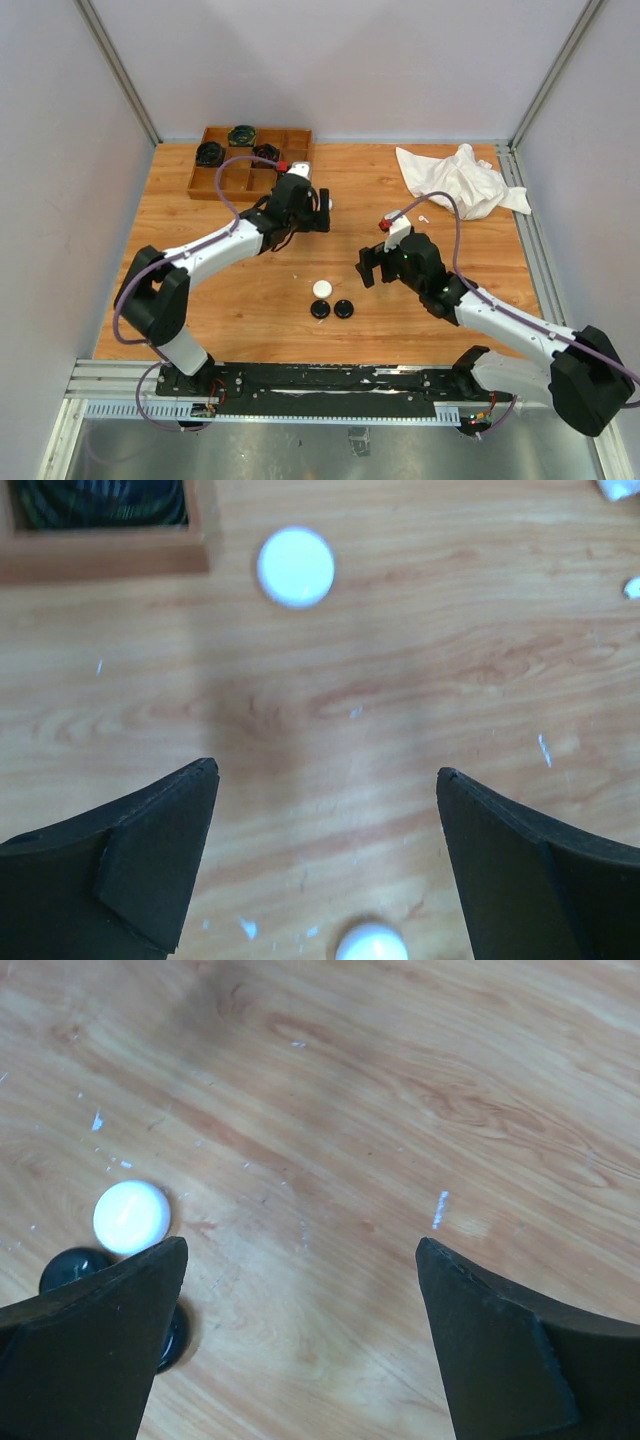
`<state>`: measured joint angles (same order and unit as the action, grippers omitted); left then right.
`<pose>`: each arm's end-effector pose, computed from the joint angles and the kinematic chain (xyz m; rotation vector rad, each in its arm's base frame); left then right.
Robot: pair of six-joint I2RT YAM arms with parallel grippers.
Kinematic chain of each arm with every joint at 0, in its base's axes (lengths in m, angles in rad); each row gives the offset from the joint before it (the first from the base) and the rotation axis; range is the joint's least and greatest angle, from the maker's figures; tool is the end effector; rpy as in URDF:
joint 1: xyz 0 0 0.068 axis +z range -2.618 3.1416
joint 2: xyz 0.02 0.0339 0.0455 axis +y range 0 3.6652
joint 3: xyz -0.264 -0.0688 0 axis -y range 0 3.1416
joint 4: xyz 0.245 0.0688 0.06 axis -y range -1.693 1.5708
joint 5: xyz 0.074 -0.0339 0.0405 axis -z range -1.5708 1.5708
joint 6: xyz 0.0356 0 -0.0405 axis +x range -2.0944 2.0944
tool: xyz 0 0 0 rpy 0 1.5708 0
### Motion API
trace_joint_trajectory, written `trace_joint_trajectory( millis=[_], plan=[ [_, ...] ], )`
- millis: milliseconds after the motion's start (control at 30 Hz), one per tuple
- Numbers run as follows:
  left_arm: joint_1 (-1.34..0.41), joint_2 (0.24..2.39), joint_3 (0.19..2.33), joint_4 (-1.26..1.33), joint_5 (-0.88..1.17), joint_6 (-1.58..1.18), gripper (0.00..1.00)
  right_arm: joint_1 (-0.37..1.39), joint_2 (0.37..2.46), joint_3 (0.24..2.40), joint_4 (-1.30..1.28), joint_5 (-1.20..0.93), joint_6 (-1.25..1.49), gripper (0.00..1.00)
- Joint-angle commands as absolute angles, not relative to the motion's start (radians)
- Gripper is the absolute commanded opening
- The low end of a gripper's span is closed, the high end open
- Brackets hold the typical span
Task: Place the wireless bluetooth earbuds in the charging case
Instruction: Pick up the charging case at the center of the board.
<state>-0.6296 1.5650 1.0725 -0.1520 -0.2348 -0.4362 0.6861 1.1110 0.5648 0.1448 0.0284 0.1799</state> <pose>0.2874 -0.1991 0.2493 0.0839 2.2136 -0.3364 0.1896 0.1540 0.2313 -0.4853 1.9519 0.5327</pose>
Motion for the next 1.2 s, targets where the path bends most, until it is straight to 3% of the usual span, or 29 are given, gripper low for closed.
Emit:
trace_joint_trajectory(
  millis=[0,500,733,1167],
  plan=[
    [-0.606,1.7,1.233,-0.123,-0.183,-0.284,0.95,0.676,1.032,0.464,0.312,0.184,0.232,0.98],
    [-0.499,2.134,1.679,-0.226,-0.01,0.04,0.87,0.675,0.897,0.276,0.466,0.2,0.17,0.99],
    [-0.474,2.264,1.807,-0.285,0.075,0.073,0.77,0.675,0.904,0.279,0.453,0.212,0.156,0.99],
    [-0.465,2.319,1.798,-0.335,0.091,0.09,0.65,0.674,0.902,0.267,0.468,0.225,0.156,0.99]
  ],
)
